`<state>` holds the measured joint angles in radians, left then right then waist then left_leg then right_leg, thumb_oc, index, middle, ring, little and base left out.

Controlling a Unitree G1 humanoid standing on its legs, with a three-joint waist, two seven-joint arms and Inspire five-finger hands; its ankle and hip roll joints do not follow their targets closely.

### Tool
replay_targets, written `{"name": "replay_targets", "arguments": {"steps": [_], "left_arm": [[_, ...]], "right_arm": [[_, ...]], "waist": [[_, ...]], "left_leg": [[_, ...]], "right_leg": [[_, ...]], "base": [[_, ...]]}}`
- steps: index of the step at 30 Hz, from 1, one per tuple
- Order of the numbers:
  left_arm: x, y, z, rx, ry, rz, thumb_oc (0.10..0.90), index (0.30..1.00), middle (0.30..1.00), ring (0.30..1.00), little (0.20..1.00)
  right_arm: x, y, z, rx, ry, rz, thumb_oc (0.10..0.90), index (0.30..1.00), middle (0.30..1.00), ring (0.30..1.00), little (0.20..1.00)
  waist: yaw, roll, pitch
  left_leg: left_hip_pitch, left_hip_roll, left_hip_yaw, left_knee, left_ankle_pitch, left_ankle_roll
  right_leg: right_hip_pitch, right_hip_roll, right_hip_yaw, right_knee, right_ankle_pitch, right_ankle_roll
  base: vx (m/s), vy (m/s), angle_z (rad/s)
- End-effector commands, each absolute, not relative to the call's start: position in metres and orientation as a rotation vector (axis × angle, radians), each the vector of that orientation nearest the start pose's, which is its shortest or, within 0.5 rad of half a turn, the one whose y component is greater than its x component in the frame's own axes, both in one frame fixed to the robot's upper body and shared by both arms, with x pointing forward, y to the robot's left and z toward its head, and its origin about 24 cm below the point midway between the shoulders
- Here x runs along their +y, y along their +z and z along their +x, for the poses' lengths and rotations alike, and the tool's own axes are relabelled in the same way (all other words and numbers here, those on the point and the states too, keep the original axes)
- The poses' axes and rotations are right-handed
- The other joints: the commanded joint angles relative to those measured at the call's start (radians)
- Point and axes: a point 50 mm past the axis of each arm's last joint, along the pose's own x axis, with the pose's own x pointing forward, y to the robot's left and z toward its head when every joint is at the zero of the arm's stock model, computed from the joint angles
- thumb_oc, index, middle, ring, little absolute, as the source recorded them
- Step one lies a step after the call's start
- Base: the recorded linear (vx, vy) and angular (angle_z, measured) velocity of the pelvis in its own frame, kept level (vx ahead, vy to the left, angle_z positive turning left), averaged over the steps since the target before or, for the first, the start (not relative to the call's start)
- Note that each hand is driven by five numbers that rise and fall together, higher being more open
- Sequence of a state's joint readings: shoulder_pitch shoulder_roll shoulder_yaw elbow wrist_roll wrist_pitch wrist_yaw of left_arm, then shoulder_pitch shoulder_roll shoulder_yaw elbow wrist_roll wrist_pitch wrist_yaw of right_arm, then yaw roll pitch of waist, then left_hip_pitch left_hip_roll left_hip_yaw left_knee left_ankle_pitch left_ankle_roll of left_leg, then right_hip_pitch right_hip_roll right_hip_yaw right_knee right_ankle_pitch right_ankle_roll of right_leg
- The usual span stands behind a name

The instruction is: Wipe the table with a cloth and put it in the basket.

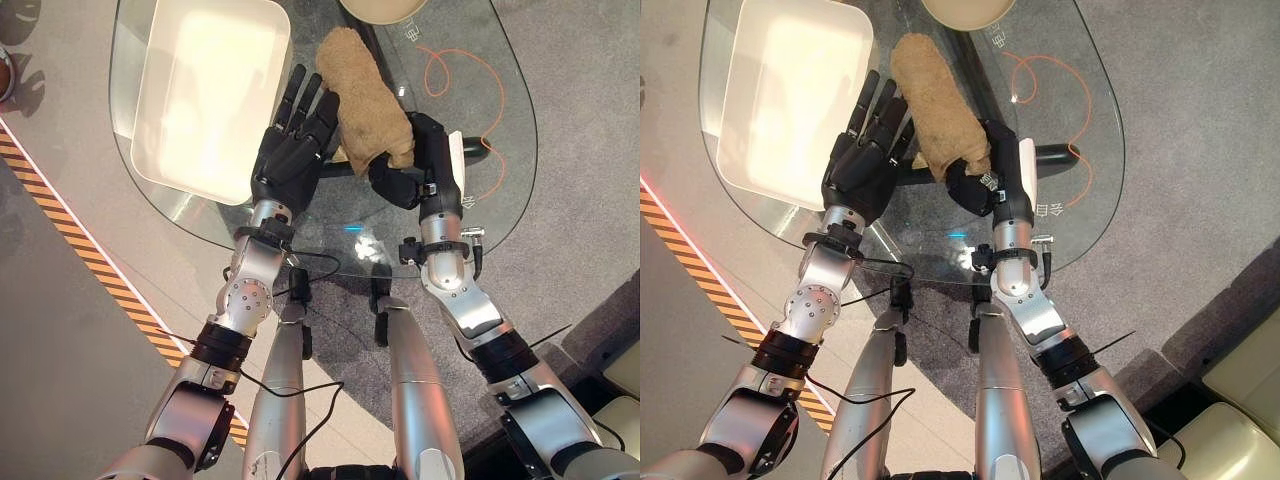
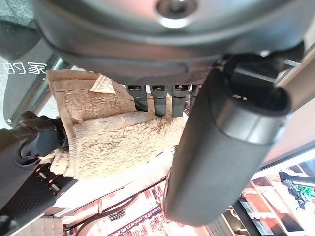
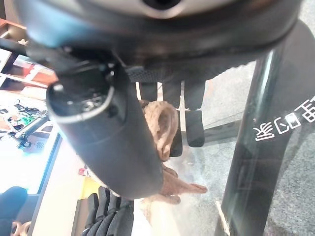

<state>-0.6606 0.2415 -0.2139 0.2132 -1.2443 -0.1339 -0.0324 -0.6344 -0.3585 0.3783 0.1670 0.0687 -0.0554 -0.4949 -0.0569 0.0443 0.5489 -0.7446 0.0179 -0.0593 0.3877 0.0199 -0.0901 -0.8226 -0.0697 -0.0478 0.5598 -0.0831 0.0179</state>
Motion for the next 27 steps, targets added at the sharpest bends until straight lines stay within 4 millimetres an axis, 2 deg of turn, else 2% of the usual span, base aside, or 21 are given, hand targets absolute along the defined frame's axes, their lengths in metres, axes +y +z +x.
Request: {"name": "replay_targets", "arguments": {"steps": [1, 20, 24, 27], "left_arm": [[0.089, 0.263, 0.326, -0.596, -0.722, -0.936, 0.8, 0.9, 0.9, 0.9, 0.9], [0.088, 0.266, 0.327, -0.588, -0.722, -0.965, 0.8, 0.9, 0.9, 0.9, 0.9], [0.087, 0.266, 0.326, -0.596, -0.709, -0.938, 0.8, 0.9, 0.9, 0.9, 0.9], [0.09, 0.264, 0.327, -0.594, -0.701, -0.936, 0.8, 0.9, 0.9, 0.9, 0.9]], "right_arm": [[-0.075, 0.27, 0.294, -1.025, 0.112, -0.157, 0.1, 0.3, 0.3, 0.3, 0.2], [-0.069, 0.274, 0.292, -1.042, 0.18, -0.181, 0.1, 0.3, 0.3, 0.3, 0.2], [-0.071, 0.273, 0.291, -1.05, 0.136, -0.163, 0.1, 0.3, 0.3, 0.3, 0.2], [-0.08, 0.274, 0.292, -1.067, 0.05, -0.137, 0.1, 0.3, 0.3, 0.3, 0.2]], "waist": [[0.006, -0.021, -0.029], [0.006, -0.024, -0.029], [0.005, -0.024, -0.029], [0.004, -0.023, -0.029]], "left_leg": [[0.035, -0.062, 0.102, 0.019, -0.052, 0.072], [0.034, -0.065, 0.098, 0.019, -0.053, 0.07], [0.036, -0.065, 0.099, 0.017, -0.052, 0.069], [0.039, -0.065, 0.099, 0.015, -0.053, 0.069]], "right_leg": [[0.07, 0.08, -0.001, -0.052, -0.012, 0.005], [0.071, 0.077, -0.005, -0.055, -0.014, 0.005], [0.073, 0.077, -0.005, -0.058, -0.013, 0.005], [0.076, 0.078, -0.004, -0.057, -0.014, 0.007]], "base": [[0.0, 0.0, 0.0], [0.0, 0.0, 0.0], [0.0, 0.0, 0.0], [0.0, 0.0, 0.0]]}}
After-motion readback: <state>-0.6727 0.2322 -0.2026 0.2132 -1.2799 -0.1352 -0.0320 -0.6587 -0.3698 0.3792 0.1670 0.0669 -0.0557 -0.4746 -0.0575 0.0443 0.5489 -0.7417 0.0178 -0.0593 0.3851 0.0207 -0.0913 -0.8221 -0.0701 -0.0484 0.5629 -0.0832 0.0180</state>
